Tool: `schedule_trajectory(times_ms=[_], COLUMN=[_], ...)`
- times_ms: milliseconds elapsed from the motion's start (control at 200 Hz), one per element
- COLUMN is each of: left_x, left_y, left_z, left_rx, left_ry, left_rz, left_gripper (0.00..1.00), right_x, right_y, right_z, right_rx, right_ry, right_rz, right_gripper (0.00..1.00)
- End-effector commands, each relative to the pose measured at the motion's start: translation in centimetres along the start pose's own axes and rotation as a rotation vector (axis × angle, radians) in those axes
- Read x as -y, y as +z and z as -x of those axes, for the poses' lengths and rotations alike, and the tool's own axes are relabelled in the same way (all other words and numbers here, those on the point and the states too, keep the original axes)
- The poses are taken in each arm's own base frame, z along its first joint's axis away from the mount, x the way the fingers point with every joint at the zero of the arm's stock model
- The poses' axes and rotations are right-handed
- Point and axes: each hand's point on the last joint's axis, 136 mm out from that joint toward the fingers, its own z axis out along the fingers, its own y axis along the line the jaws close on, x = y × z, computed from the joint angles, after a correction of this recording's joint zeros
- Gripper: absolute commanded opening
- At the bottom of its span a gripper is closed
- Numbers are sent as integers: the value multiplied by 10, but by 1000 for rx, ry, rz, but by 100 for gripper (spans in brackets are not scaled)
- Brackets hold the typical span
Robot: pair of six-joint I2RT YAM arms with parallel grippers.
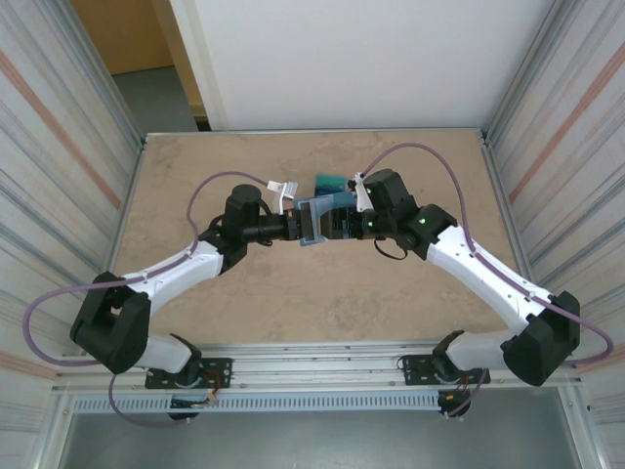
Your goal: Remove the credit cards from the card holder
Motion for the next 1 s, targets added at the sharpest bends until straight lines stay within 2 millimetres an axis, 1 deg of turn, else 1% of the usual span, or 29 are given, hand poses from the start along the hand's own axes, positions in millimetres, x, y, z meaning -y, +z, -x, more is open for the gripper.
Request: schedule_trajectory(times_ms=[0, 65, 341, 581, 722, 772, 847, 997], left_x=[22, 22, 23, 24, 23, 23, 22, 18], left_y=[-3, -3, -3, -4, -4, -5, -5, -4], left_z=[7, 6, 6, 7, 8, 9, 8, 8], left_rx=[16, 14, 14, 13, 15, 16, 15, 14], left_ry=[49, 47, 46, 49, 47, 47, 45, 38], left_rz=[-64, -63, -68, -76, -75, -74, -73, -67], left_gripper=[0, 0, 0, 0, 0, 0, 0, 0], right_x=[9, 9, 22, 39, 47, 46, 39, 13], right_y=[-7, -10, -26, -56, -78, -86, -97, -114], right_z=[6, 8, 14, 24, 28, 29, 31, 32], right_rx=[20, 31, 73, 146, 186, 203, 229, 275], right_ry=[-2, -1, 26, 53, 54, 53, 53, 10], right_rz=[-62, -60, -82, -130, -186, -190, -166, -98], right_gripper=[85, 85, 83, 84, 82, 80, 77, 70])
